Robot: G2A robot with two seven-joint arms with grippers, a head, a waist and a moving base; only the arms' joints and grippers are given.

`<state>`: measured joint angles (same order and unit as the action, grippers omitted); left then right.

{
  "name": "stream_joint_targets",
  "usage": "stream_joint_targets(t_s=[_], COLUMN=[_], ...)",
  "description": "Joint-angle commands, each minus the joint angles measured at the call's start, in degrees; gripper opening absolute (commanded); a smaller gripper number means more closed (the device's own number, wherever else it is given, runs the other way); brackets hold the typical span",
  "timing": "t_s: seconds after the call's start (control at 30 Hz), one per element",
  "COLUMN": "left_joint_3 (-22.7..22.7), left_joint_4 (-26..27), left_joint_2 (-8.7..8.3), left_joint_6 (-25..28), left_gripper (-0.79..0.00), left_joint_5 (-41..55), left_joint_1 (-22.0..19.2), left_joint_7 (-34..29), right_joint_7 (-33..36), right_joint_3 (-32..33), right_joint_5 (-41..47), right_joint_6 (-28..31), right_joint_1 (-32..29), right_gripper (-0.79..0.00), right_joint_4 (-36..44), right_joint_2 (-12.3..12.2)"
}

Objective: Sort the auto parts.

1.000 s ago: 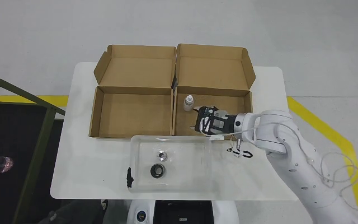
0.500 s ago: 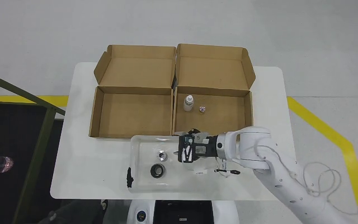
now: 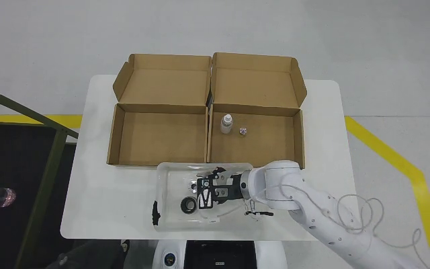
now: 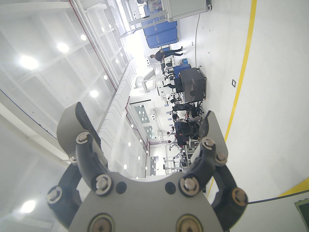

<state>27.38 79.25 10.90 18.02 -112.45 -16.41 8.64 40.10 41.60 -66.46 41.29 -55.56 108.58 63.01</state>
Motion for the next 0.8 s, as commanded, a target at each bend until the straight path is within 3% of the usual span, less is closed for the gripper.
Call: stream_joint_targets(t_s=[0.0,0.77], left_joint_3=[0.0,0.0], left_joint_4=[0.0,0.0], left_joint_2=[0.00,0.00], left_joint_6=[0.0,0.0], left_gripper=[0.000,0.000], left_joint_5=[0.0,0.0], left_joint_1=[0.0,0.0], left_joint_7=[0.0,0.0], right_joint_7=[0.0,-0.5], right_joint_3=[-0.8,-7.1], right_joint_5=[-0.5,-2.9], right_joint_6=[-0.4,-3.6], right_joint_1=[0.4,4.3], right_gripper=[-0.422,-0.409], right_joint_4=[-0.7,-9.1], right_joint_2=[0.3,3.8])
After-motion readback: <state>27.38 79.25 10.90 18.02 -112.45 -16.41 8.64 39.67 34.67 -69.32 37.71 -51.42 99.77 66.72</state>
